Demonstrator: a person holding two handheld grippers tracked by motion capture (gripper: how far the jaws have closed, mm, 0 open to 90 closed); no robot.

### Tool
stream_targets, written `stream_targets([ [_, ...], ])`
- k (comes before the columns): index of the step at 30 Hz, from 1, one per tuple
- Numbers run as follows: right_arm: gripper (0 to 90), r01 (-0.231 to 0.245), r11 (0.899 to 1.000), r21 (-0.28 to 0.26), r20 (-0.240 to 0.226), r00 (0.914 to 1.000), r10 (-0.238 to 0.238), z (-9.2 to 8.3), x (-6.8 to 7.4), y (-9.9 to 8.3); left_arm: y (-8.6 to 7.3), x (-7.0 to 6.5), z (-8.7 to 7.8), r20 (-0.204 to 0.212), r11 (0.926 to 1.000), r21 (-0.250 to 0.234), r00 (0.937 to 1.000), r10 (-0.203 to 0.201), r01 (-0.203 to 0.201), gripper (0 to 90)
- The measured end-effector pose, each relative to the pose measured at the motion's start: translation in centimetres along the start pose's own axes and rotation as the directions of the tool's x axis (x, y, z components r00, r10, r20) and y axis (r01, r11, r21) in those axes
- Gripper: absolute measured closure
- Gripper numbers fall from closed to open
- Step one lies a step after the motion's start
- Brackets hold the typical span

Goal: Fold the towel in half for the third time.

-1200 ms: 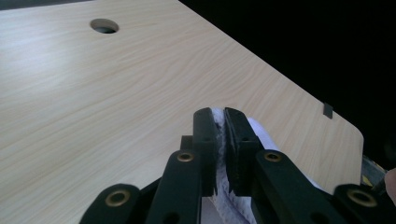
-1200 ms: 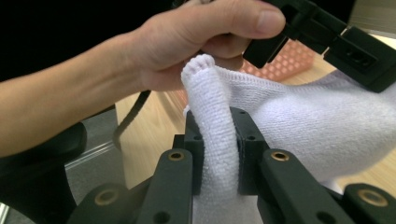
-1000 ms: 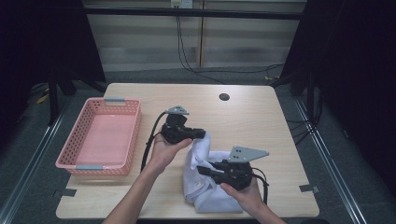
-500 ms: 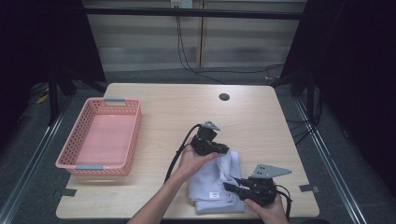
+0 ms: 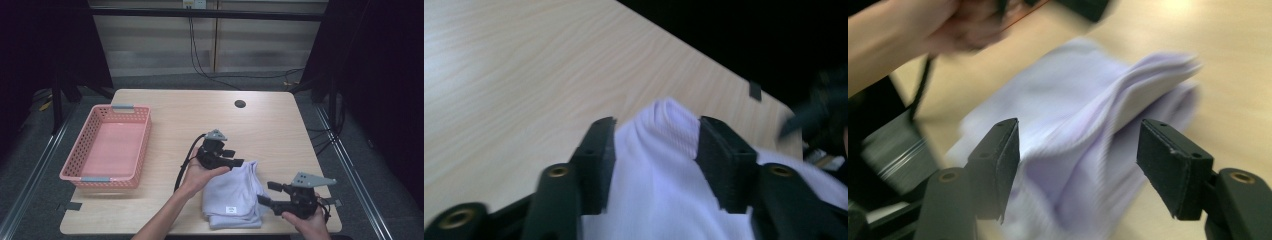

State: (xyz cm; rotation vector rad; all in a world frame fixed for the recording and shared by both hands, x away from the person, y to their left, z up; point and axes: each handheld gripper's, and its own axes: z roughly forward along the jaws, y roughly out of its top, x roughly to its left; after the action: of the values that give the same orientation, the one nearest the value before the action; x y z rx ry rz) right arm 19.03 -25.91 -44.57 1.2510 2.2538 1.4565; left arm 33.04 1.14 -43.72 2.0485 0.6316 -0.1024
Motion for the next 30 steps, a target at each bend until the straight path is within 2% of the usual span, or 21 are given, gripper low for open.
stream_targets([
  [1,33.5,-0.003,1.000,-0.009,0.015,0.9999,0.003,0.1,-0.6,0.5,-0.5,-0.1,-0.4,-0.005,1.0000,0.008,1.0000,0.002,-0.002,55.3],
  [2,33.9,0.005,1.000,-0.012,0.022,0.9997,-0.005,0.2,-1.0,0.9,-1.3,-0.2,-1.0,0.008,0.9999,0.016,1.0000,0.000,0.000,58.2],
  [3,34.7,0.014,1.000,-0.019,0.048,0.9988,-0.013,0.6,-1.6,1.5,-2.5,-0.7,-1.8,0.037,0.9985,0.045,0.9988,0.030,-0.032,64.0],
  [4,35.9,0.017,1.000,-0.017,0.064,0.9978,-0.016,1.4,-2.6,2.3,-3.3,-1.2,-2.2,0.043,0.9967,0.060,0.9977,0.052,-0.055,67.5],
  [5,36.8,0.011,1.000,-0.011,0.060,0.9981,-0.011,2.0,-3.2,2.9,-3.9,-1.5,-2.6,0.054,0.9951,0.079,0.9970,0.056,-0.060,69.9],
  [7,37.2,-0.012,1.000,0.002,0.055,0.9984,0.012,3.3,-4.1,4.0,-5.1,-2.2,-3.1,0.069,0.9911,0.111,0.9954,0.067,-0.074,69.7],
  [9,38.7,-0.016,1.000,0.019,0.039,0.9991,0.016,4.5,-4.7,5.0,-6.2,-2.8,-3.1,0.084,0.9873,0.148,0.9954,0.047,-0.059,65.8],
  [10,38.9,-0.029,0.999,0.033,0.063,0.9976,0.027,5.2,-5.0,5.5,-6.7,-3.1,-2.9,0.099,0.9840,0.166,0.9938,0.049,-0.066,64.3],
  [11,39.1,-0.040,0.999,0.032,0.075,0.9964,0.037,5.8,-5.2,5.8,-7.2,-3.6,-2.8,0.098,0.9734,0.205,0.9916,0.084,-0.103,64.2],
  [12,39.6,-0.041,0.998,0.051,0.073,0.9966,0.037,6.7,-5.5,6.0,-7.6,-3.8,-2.7,0.090,0.9685,0.217,0.9904,0.105,-0.123,64.0],
  [14,40.4,-0.029,0.995,0.093,0.119,0.9927,0.018,7.9,-5.7,5.9,-8.5,-3.8,-2.5,0.096,0.9708,0.216,0.9917,0.086,-0.105,60.7],
  [15,40.7,-0.041,0.991,0.128,0.116,0.9929,0.026,8.5,-5.8,5.7,-8.8,-3.9,-2.5,0.092,0.9712,0.213,0.9918,0.088,-0.106,60.5],
  [18,51.2,-0.052,0.978,0.202,0.156,0.9875,0.021,9.0,-5.8,4.9,-9.1,-3.8,-2.6,0.100,0.9762,0.202,0.9933,0.059,-0.078,57.5],
  [19,57.0,-0.059,0.975,0.216,0.166,0.9858,0.023,8.8,-5.9,4.7,-9.3,-3.9,-2.4,0.095,0.9773,0.194,0.9931,0.068,-0.086,57.1],
  [20,57.8,-0.068,0.970,0.232,0.180,0.9833,0.026,8.6,-6.1,4.3,-9.4,-4.1,-2.4,0.087,0.9751,0.193,0.9918,0.093,-0.109,57.1],
  [21,60.0,-0.074,0.967,0.244,0.180,0.9832,0.030,8.4,-6.3,4.1,-9.4,-4.1,-2.5,0.091,0.9710,0.200,0.9892,0.115,-0.131,56.6],
  [23,67.3,-0.077,0.965,0.252,0.164,0.9858,0.036,8.0,-6.7,3.6,-9.5,-4.1,-2.5,0.091,0.9764,0.191,0.9923,0.084,-0.100,54.1],
  [24,70.4,-0.083,0.962,0.259,0.160,0.9862,0.042,8.0,-6.9,3.4,-9.5,-4.2,-2.5,0.087,0.9749,0.195,0.9920,0.092,-0.107,53.6],
  [27,81.8,-0.087,0.967,0.241,0.128,0.9901,0.057,8.0,-7.1,3.2,-9.5,-4.3,-2.4,0.093,0.9752,0.191,0.9910,0.096,-0.113,51.3],
  [30,84.2,-0.041,0.979,0.200,0.131,0.9912,0.014,8.1,-7.1,3.7,-9.5,-4.2,-2.4,0.097,0.9748,0.194,0.9910,0.092,-0.110,50.5],
])
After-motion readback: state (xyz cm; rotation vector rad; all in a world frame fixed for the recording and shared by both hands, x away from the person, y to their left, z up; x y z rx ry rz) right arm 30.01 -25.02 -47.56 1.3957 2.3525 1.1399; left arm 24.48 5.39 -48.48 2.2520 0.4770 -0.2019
